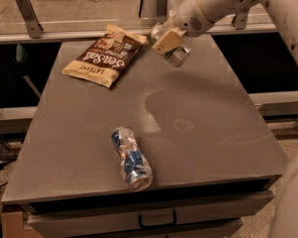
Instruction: Move 7up can near brown chip bag
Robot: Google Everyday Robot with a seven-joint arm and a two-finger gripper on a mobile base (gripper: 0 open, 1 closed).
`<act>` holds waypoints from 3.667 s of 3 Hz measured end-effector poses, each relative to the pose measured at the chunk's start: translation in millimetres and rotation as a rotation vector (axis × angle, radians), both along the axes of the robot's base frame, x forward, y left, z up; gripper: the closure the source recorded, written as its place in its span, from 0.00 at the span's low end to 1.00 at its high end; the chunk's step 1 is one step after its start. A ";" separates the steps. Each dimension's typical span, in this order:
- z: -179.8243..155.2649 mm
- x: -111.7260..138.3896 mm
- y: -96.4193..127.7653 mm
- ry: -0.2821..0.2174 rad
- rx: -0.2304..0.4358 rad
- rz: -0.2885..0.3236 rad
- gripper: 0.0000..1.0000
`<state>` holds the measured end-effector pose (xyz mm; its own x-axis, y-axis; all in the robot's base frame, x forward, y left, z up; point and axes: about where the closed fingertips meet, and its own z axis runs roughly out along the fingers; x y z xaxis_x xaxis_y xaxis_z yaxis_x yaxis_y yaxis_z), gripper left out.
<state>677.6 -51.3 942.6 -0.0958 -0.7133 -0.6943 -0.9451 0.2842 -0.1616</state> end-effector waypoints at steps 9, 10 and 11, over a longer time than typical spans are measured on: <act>14.2 40.1 93.8 -0.477 0.600 0.209 1.00; 5.2 48.5 102.7 -0.452 0.622 0.217 0.90; -3.4 55.4 109.1 -0.431 0.636 0.220 0.73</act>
Offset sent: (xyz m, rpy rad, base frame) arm 0.0000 0.0339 0.0042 0.1412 -0.0030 0.1188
